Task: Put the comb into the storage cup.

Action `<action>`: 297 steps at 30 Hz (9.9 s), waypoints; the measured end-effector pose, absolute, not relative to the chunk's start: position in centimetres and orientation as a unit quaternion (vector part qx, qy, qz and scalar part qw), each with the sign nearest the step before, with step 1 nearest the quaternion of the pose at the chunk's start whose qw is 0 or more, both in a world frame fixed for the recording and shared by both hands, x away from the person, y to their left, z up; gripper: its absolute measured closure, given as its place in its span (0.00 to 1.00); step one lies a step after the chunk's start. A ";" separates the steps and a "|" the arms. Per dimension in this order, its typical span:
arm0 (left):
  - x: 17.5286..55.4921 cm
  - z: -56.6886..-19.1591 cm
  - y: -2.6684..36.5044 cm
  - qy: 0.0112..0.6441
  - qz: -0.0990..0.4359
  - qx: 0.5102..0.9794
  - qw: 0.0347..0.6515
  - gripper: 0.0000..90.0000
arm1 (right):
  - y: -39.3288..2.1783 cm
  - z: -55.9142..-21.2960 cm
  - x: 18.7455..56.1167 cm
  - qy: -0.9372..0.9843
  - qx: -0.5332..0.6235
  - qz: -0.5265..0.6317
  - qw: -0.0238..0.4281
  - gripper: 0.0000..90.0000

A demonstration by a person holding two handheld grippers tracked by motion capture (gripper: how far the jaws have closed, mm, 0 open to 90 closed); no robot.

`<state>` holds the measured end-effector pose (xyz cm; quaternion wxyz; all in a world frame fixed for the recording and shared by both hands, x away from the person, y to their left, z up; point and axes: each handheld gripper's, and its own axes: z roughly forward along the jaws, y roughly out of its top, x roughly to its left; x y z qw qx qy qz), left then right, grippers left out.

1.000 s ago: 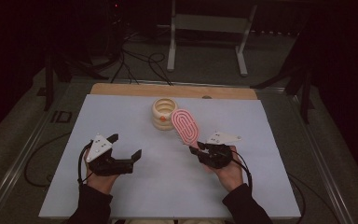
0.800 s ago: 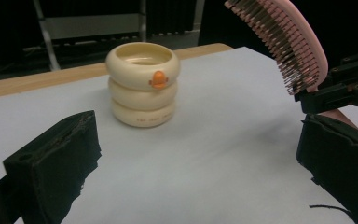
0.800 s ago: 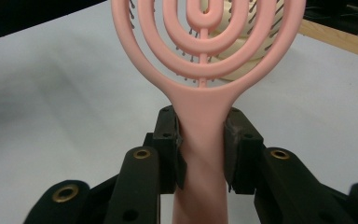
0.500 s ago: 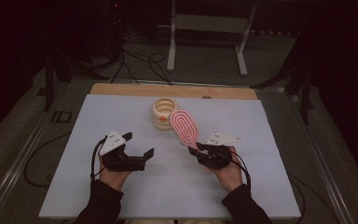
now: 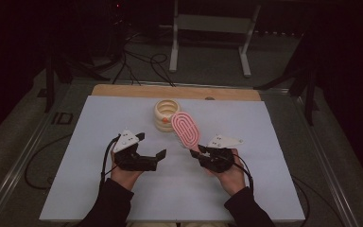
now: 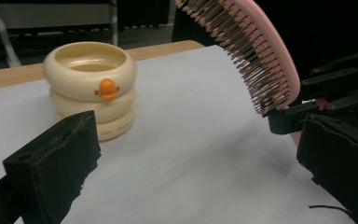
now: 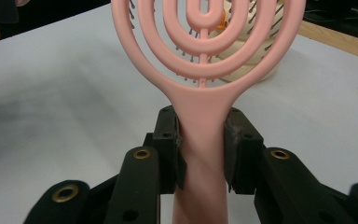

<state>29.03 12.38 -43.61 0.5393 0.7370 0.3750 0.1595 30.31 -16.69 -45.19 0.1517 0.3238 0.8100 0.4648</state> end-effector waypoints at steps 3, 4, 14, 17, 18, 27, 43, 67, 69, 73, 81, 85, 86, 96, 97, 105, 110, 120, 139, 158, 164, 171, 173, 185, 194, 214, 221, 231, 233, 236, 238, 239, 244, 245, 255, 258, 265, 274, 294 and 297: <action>29.2 -43.6 11.9 0.372 0.157 0.740 0.537 0.00 | -16.7 -45.2 30.3 0.810 0.324 0.466 0.151 0.77; 29.2 -43.6 11.8 0.372 0.157 0.741 0.537 0.00 | -16.7 -45.2 30.3 0.810 0.323 0.465 0.152 0.77; 29.6 -43.7 10.4 0.367 0.145 0.745 0.538 0.00 | -16.4 -45.1 30.1 0.811 0.319 0.466 0.151 0.77; 29.6 -43.7 10.1 0.366 0.144 0.746 0.538 0.00 | -16.4 -45.1 30.1 0.811 0.319 0.467 0.151 0.77; 29.6 -43.7 10.1 0.366 0.144 0.746 0.538 0.00 | -16.4 -45.1 30.1 0.811 0.319 0.467 0.151 0.77; 30.0 -43.7 8.4 0.358 0.135 0.750 0.539 0.00 | -16.2 -45.1 30.0 0.812 0.316 0.467 0.149 0.77; 30.7 -43.4 6.0 0.356 0.127 0.748 0.545 0.00 | -15.8 -45.2 29.8 0.813 0.313 0.469 0.145 0.77; 31.2 -43.7 4.7 0.386 0.083 0.735 0.551 0.14 | -15.4 -45.1 29.4 0.817 0.302 0.469 0.147 0.77; 31.2 -43.7 4.7 0.386 0.083 0.735 0.551 0.17 | -15.3 -45.1 29.4 0.817 0.302 0.469 0.147 0.77; 31.3 -43.5 4.6 0.406 0.083 0.719 0.559 0.30 | -15.3 -45.1 29.4 0.819 0.297 0.468 0.151 0.77; 31.5 -43.5 4.8 0.408 0.067 0.710 0.570 0.51 | -15.3 -45.0 29.3 0.818 0.295 0.470 0.151 0.77; 31.6 -43.6 5.0 0.411 0.056 0.702 0.579 0.63 | -15.2 -45.0 29.2 0.820 0.296 0.466 0.155 0.77; 31.6 -43.6 5.0 0.411 0.056 0.702 0.579 0.64 | -15.2 -45.0 29.2 0.820 0.296 0.466 0.155 0.77; 31.3 -43.4 4.8 0.404 0.040 0.694 0.595 0.69 | -15.1 -45.2 29.4 0.823 0.294 0.460 0.155 0.77; 31.3 -43.4 4.8 0.404 0.040 0.694 0.595 0.70 | -15.1 -45.2 29.4 0.823 0.294 0.460 0.155 0.77; 31.4 -43.3 4.8 0.402 0.044 0.696 0.593 0.70 | -15.4 -45.1 29.5 0.817 0.298 0.467 0.160 0.69; 31.4 -43.3 4.8 0.404 0.046 0.696 0.591 0.71 | -15.6 -45.0 29.6 0.815 0.298 0.471 0.157 0.63; 31.7 -42.8 5.8 0.415 0.055 0.686 0.595 0.71 | -15.6 -44.9 29.9 0.809 0.326 0.464 0.154 0.18; 32.1 -41.7 7.3 0.421 0.068 0.675 0.602 0.71 | -17.2 -44.4 30.3 0.798 0.354 0.458 0.169 0.09; 32.6 -40.5 8.8 0.427 0.081 0.665 0.608 0.71 | -20.9 -44.8 29.3 0.782 0.369 0.460 0.200 0.09; 32.8 -40.2 9.1 0.429 0.081 0.663 0.609 0.71 | -22.6 -45.1 28.7 0.766 0.377 0.474 0.215 0.09; 33.1 -39.5 9.6 0.430 0.084 0.659 0.611 0.71 | -24.9 -45.6 27.6 0.743 0.387 0.488 0.243 0.09; 33.2 -39.4 9.7 0.430 0.085 0.659 0.611 0.71 | -25.3 -45.8 27.4 0.739 0.388 0.491 0.248 0.09; 33.3 -38.6 10.5 0.429 0.091 0.658 0.612 0.71 | -26.2 -47.0 26.9 0.730 0.394 0.489 0.268 0.10; 33.7 -38.5 11.0 0.429 0.089 0.656 0.615 0.71 | -26.4 -47.3 26.6 0.727 0.398 0.493 0.266 0.10; 34.4 -38.6 12.0 0.432 0.091 0.647 0.622 0.71 | -26.4 -47.4 26.5 0.729 0.395 0.493 0.264 0.10; 34.6 -38.6 12.3 0.435 0.093 0.647 0.620 0.71 | -26.5 -47.5 26.5 0.732 0.397 0.489 0.260 0.10; 35.0 -38.3 12.7 0.436 0.102 0.645 0.619 0.71 | -26.5 -47.5 26.5 0.733 0.397 0.488 0.260 0.10; 35.1 -38.2 12.7 0.437 0.102 0.645 0.619 0.71 | -26.5 -47.5 26.5 0.733 0.397 0.487 0.260 0.10; 35.2 -38.1 12.8 0.437 0.105 0.645 0.618 0.71 | -26.5 -47.5 26.5 0.733 0.397 0.488 0.260 0.10; 35.3 -38.1 12.8 0.439 0.106 0.644 0.618 0.71 | -26.5 -47.5 26.5 0.733 0.397 0.488 0.259 0.10; 35.3 -38.0 12.8 0.439 0.107 0.643 0.618 0.71 | -26.5 -47.5 26.5 0.733 0.398 0.487 0.259 0.10; 35.5 -37.9 12.9 0.440 0.108 0.642 0.618 0.71 | -26.4 -47.6 26.5 0.734 0.397 0.487 0.259 0.10; 35.6 -37.9 12.9 0.441 0.109 0.642 0.618 0.71 | -26.4 -47.6 26.5 0.734 0.397 0.487 0.259 0.10; 36.0 -37.7 13.0 0.440 0.115 0.644 0.616 0.71 | -26.4 -47.7 26.5 0.735 0.397 0.487 0.257 0.10; 36.2 -37.6 13.0 0.439 0.116 0.644 0.615 0.71 | -26.4 -47.7 26.5 0.735 0.397 0.487 0.256 0.10; 36.5 -37.5 13.1 0.440 0.119 0.642 0.616 0.71 | -26.4 -47.7 26.5 0.735 0.396 0.487 0.256 0.10; 36.8 -37.2 13.0 0.439 0.125 0.644 0.614 0.71 | -26.4 -47.7 26.5 0.735 0.397 0.486 0.256 0.10; 37.8 -37.4 13.1 0.450 0.131 0.642 0.606 0.71 | -26.4 -47.7 26.5 0.735 0.397 0.486 0.256 0.10; 37.9 -37.4 13.1 0.452 0.132 0.641 0.606 0.71 | -26.4 -47.7 26.5 0.736 0.397 0.486 0.256 0.10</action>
